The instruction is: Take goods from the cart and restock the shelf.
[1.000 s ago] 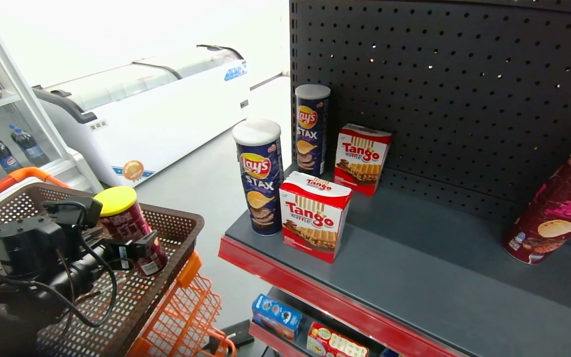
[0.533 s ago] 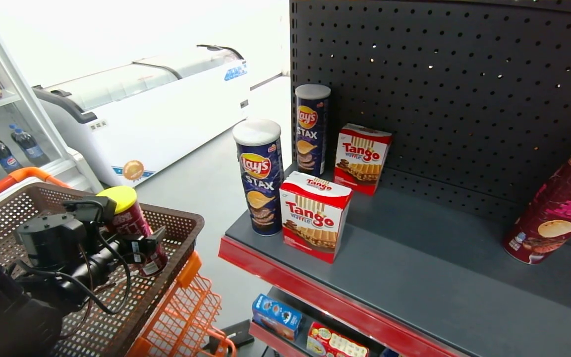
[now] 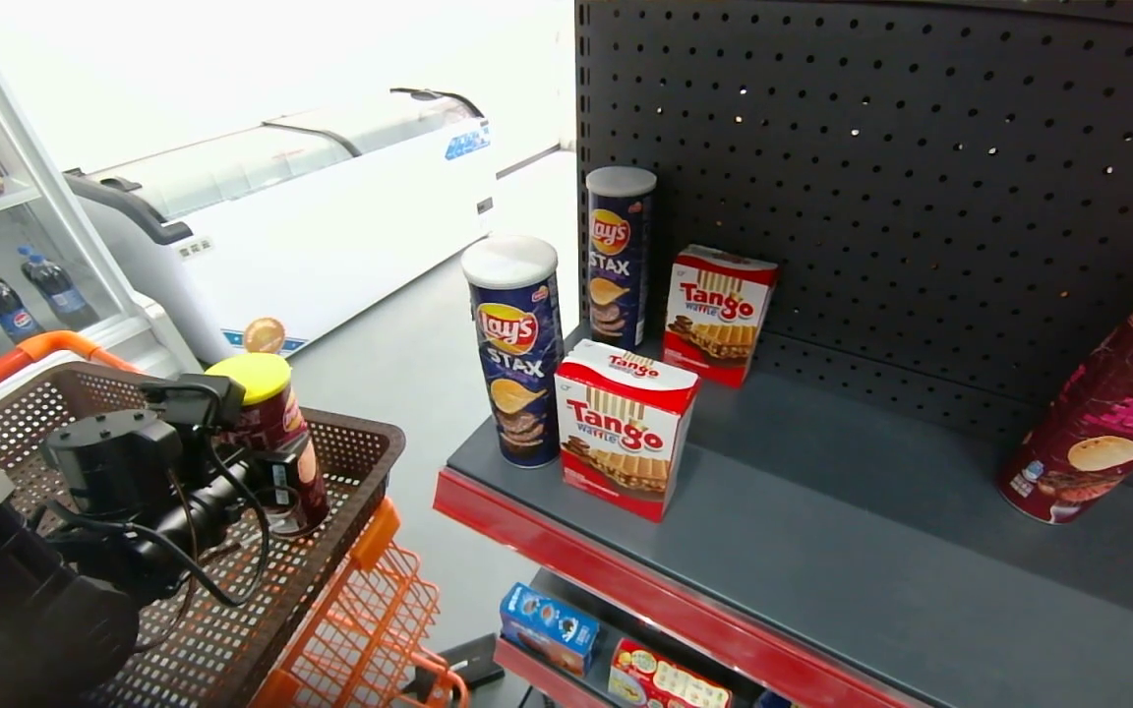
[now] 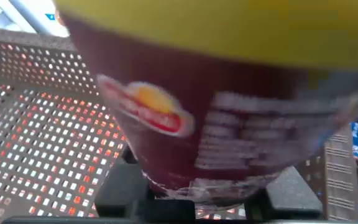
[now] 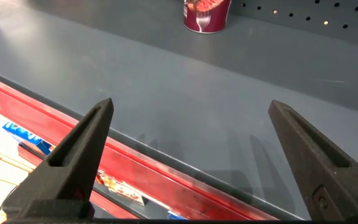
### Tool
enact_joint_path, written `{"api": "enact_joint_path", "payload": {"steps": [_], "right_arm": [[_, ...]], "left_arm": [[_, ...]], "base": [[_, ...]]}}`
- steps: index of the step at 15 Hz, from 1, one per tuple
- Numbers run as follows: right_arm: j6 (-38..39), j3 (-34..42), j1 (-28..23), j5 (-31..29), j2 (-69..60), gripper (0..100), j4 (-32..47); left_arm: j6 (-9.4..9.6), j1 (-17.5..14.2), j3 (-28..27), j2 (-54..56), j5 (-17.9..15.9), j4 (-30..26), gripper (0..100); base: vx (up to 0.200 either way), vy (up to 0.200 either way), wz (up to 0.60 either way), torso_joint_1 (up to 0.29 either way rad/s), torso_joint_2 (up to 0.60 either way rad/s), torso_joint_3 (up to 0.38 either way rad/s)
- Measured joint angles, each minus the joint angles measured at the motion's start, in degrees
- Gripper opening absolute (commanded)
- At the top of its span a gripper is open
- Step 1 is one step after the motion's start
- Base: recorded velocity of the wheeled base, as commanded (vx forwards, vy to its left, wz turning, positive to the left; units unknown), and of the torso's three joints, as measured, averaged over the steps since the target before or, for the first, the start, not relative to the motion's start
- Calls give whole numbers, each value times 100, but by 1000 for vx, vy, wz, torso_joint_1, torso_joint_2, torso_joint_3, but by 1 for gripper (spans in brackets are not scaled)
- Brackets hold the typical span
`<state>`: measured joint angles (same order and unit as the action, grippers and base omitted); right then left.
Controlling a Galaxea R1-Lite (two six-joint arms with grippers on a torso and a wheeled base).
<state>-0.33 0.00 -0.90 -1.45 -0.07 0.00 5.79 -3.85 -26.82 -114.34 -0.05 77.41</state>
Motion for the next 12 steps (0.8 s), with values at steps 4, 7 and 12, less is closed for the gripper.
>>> {"api": "enact_joint_path", "payload": {"steps": [4, 7, 12], "right_arm": [[0, 0, 5, -2, 0, 100, 0], [0, 0, 0, -2, 0, 100, 0], [0, 0, 5, -2, 0, 100, 0]], "left_arm": [[45, 221, 56, 773, -129, -485, 0], [20, 533, 50, 1610, -165, -1011, 0], [-180, 1170, 161, 2994, -290, -2169, 0]], "base": [[0, 0, 0, 0, 0, 0], [0, 0, 0, 0, 0, 0], [0, 0, 0, 0, 0, 0]]}}
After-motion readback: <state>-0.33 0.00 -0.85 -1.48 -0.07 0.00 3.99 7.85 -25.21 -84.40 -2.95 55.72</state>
